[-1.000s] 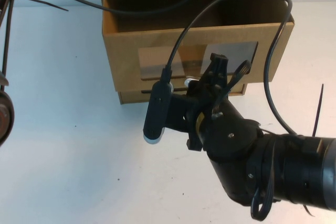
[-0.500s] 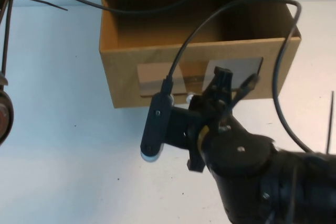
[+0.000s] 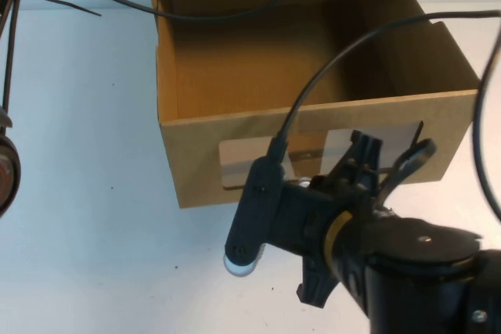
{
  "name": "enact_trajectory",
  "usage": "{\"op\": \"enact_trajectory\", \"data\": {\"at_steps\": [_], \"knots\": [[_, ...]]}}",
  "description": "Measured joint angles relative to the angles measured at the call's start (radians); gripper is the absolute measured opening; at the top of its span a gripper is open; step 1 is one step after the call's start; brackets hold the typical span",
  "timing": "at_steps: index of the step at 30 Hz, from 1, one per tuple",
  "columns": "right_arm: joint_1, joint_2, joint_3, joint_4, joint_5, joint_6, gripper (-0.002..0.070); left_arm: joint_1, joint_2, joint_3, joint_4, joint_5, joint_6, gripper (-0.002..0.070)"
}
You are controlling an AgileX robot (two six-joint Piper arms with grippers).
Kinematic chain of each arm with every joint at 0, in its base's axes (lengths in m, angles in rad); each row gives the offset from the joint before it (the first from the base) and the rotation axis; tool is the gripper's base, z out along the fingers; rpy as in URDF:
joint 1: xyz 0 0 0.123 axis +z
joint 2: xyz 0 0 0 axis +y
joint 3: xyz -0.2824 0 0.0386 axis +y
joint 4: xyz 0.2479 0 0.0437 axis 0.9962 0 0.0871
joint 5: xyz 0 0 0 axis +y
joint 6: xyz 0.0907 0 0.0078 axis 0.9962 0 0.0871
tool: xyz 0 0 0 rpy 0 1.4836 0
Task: Open the shoe box
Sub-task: 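Pull the top drawer of the cardboard box fully open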
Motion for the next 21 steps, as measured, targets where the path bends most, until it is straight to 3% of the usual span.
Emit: {"op": "enact_trajectory", "data": {"at_steps": [4,9,12,15,21], "knots": [[0.0,-0.035,0.0,0.09,0.015,-0.002,0.0045,0.0,0.0,0.0,0.0,0.0,0.0,-0.0005],[0.0,-0.104,0.0,0.239,0.053,-0.002,0.0289,0.0,-0.007,0.0,0.002,-0.002,0.0,-0.0005],[0.0,-0.154,0.0,0.266,0.06,-0.002,0.0382,0.0,-0.018,0.0,0.024,-0.004,0.0,-0.0005],[0.0,-0.207,-0.022,0.293,0.093,-0.002,0.0382,0.0,-0.039,0.005,0.048,0.0,0.0,-0.0005],[0.0,-0.317,-0.101,0.342,0.176,-0.025,0.0296,0.0,-0.114,-0.003,0.096,0.025,0.0,-0.0005]]}}
